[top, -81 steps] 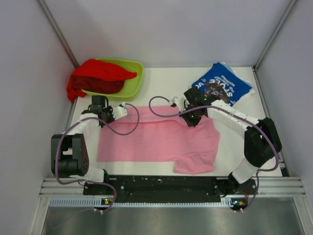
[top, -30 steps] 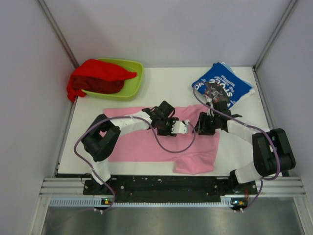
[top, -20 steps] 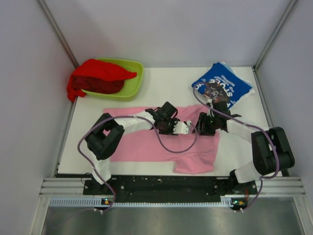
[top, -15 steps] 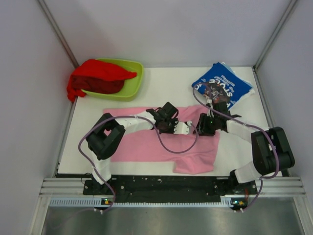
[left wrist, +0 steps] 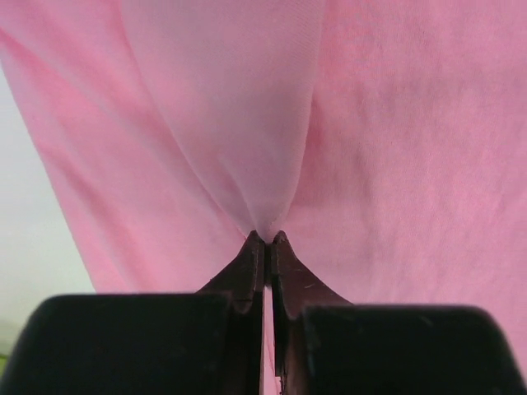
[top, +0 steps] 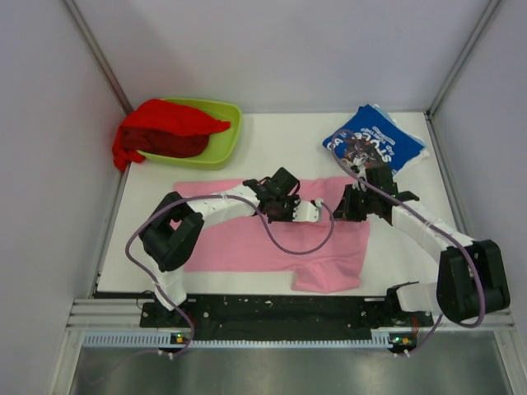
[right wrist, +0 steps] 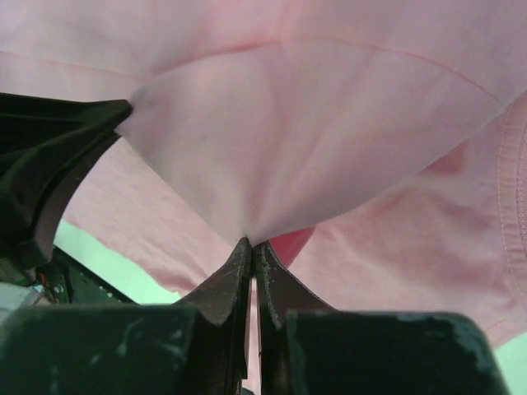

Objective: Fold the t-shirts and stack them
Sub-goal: Fold the flattened tshirt in 1/3 of the way, then grap the side of the flattened tshirt closest away from the robot with both arms, then fold the other side of the tshirt into a rectangle, then rotate the tshirt 60 degrees

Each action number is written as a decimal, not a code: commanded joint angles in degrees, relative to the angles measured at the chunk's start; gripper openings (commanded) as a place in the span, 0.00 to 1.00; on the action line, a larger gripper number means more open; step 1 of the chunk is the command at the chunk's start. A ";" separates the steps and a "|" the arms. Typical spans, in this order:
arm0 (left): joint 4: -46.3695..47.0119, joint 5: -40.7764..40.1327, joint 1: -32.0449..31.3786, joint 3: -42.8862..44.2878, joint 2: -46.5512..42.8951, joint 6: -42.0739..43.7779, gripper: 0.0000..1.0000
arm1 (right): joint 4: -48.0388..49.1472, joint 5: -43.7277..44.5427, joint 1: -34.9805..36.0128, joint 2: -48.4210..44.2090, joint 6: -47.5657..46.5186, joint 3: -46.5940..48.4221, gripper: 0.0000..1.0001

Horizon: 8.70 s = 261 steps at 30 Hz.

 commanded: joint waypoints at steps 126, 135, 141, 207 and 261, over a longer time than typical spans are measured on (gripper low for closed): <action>-8.02 -17.47 38.26 -26.89 -39.03 -0.37 0.00 | -18.84 16.65 22.18 -15.36 -81.31 8.61 0.00; -3.62 -19.93 38.87 -22.57 -27.77 -1.16 0.00 | -9.70 10.41 10.22 -2.52 -85.27 13.54 0.00; -2.57 -20.29 41.16 -21.16 -24.08 -2.83 0.00 | -9.43 10.67 7.40 5.48 -86.33 16.80 0.00; -10.03 -3.41 47.31 -15.10 -23.46 -19.09 0.53 | -12.68 27.63 18.21 29.48 -34.29 37.53 0.00; 5.43 9.43 7.67 28.32 19.78 -40.45 0.00 | 1.65 16.82 -1.03 17.70 -17.41 21.98 0.00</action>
